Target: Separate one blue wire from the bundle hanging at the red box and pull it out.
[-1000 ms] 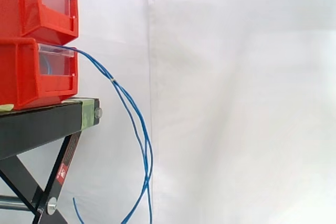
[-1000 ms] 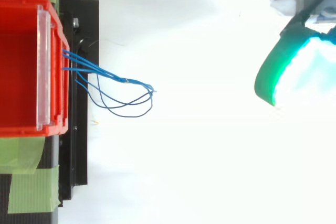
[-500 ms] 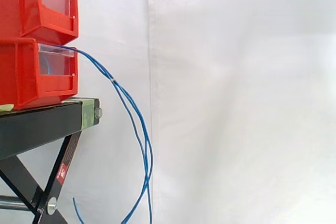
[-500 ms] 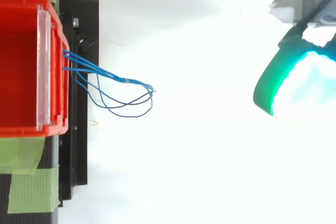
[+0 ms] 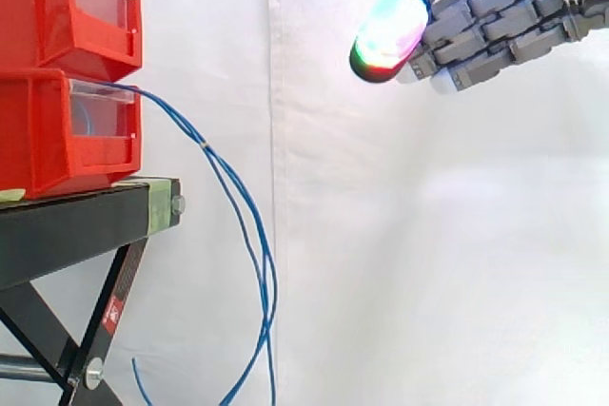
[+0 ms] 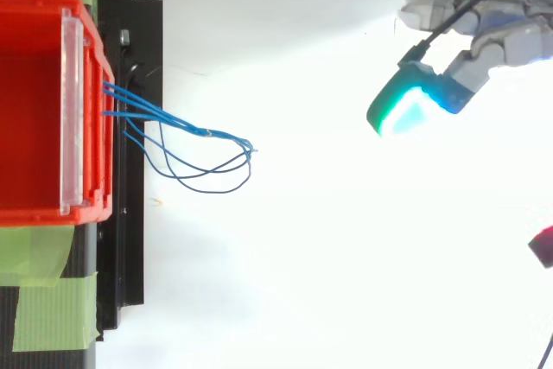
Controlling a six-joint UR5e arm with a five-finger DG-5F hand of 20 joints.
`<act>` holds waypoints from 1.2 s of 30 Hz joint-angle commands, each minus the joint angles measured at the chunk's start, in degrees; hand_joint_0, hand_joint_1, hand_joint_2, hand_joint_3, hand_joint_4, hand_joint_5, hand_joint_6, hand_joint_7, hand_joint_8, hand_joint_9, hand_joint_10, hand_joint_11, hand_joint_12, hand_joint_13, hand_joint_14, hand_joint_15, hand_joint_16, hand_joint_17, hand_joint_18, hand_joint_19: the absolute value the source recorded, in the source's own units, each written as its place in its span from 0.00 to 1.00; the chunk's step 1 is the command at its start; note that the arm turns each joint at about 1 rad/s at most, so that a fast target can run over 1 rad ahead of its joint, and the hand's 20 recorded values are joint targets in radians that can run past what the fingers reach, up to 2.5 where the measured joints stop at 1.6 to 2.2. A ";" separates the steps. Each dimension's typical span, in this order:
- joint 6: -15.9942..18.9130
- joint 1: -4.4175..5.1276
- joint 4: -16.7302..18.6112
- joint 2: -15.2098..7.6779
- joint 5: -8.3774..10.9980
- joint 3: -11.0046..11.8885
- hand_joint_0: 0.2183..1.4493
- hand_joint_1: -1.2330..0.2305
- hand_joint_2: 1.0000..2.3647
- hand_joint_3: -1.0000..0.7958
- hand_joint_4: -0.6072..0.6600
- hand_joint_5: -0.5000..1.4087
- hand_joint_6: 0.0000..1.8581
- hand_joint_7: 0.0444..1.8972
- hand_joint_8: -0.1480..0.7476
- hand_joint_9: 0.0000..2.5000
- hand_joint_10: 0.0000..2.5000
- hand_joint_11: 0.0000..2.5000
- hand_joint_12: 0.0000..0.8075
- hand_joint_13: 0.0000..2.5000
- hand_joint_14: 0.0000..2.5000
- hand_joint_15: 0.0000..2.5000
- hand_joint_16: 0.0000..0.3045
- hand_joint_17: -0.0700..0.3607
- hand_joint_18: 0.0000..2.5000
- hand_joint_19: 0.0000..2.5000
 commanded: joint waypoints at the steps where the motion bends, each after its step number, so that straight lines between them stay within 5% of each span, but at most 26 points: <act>1: -10.69 0.53 8.28 0.00 1.54 -4.37 0.28 0.39 0.00 0.28 0.65 0.14 0.27 0.39 0.39 0.00 0.00 0.00 0.36 0.00 0.00 0.03 0.18 0.45 0.00 0.02; 7: -13.86 1.32 21.55 0.00 1.89 -10.52 0.28 0.38 0.00 0.28 0.65 0.14 0.27 0.40 0.39 0.00 0.00 0.00 0.36 0.00 0.00 0.03 0.18 0.45 0.00 0.02; 8: -13.86 1.32 21.55 0.00 1.89 -10.52 0.28 0.38 0.00 0.28 0.65 0.14 0.27 0.40 0.39 0.00 0.00 0.00 0.36 0.00 0.00 0.03 0.18 0.45 0.00 0.03; 12: -18.51 1.93 30.07 -0.61 2.95 -14.30 0.27 0.39 0.00 0.28 0.66 0.14 0.27 0.40 0.40 0.00 0.00 0.00 0.36 0.00 0.00 0.03 0.18 0.45 0.00 0.03; 22: -22.73 3.34 31.57 -0.79 6.11 -14.48 0.26 0.42 0.00 0.28 0.66 0.14 0.27 0.40 0.41 0.00 0.00 0.00 0.37 0.00 0.00 0.03 0.19 0.46 0.00 0.03; 26: -23.00 3.34 34.20 -6.33 6.73 -14.48 0.25 0.42 0.00 0.28 0.66 0.14 0.27 0.39 0.41 0.00 0.00 0.00 0.37 0.00 0.00 0.03 0.19 0.46 0.00 0.04; 29: -22.73 3.25 35.70 -7.56 6.64 -14.48 0.25 0.43 0.00 0.28 0.66 0.15 0.27 0.39 0.42 0.00 0.00 0.00 0.37 0.00 0.00 0.03 0.19 0.46 0.00 0.04; 32: -21.33 3.34 42.73 -11.07 6.64 -14.48 0.25 0.43 0.00 0.28 0.66 0.15 0.27 0.39 0.42 0.00 0.00 0.00 0.37 0.00 0.00 0.03 0.19 0.46 0.00 0.04; 36: -20.62 3.16 49.06 -12.92 6.46 -14.48 0.25 0.44 0.00 0.28 0.66 0.15 0.27 0.40 0.43 0.00 0.00 0.00 0.38 0.00 0.00 0.03 0.19 0.47 0.00 0.04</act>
